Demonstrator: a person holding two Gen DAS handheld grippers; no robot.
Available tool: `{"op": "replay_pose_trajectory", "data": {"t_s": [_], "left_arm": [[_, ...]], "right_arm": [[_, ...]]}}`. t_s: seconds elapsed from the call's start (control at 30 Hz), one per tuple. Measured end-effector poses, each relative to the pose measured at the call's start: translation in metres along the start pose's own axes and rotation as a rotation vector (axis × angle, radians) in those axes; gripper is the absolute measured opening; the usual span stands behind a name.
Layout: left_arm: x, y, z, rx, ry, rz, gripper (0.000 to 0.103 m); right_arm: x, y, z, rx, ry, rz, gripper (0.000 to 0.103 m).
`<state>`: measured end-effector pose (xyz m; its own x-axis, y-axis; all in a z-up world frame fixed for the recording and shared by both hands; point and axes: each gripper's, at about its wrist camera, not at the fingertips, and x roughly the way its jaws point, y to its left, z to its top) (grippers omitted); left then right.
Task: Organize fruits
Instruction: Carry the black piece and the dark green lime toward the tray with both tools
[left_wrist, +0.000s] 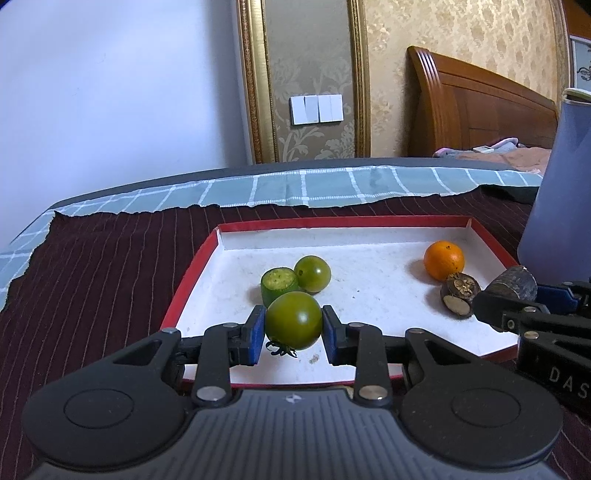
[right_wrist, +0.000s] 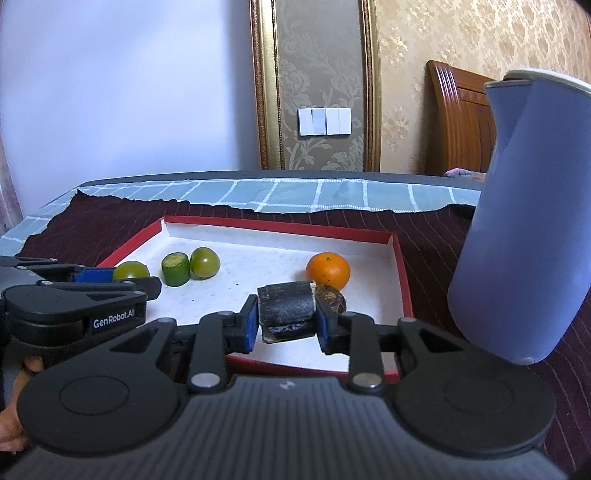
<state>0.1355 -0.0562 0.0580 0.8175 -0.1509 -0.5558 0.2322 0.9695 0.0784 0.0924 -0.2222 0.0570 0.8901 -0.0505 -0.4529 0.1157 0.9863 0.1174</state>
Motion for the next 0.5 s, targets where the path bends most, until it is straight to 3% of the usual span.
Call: {"op": "replay_pose_trajectory", "data": {"t_s": [0.5], "left_arm": [[0.016, -0.004, 0.01, 0.0, 0.005, 0.028, 0.031]], "right_arm": [[0.009, 0.0, 0.006, -0.006, 0.002, -0.005, 0.029]]}}
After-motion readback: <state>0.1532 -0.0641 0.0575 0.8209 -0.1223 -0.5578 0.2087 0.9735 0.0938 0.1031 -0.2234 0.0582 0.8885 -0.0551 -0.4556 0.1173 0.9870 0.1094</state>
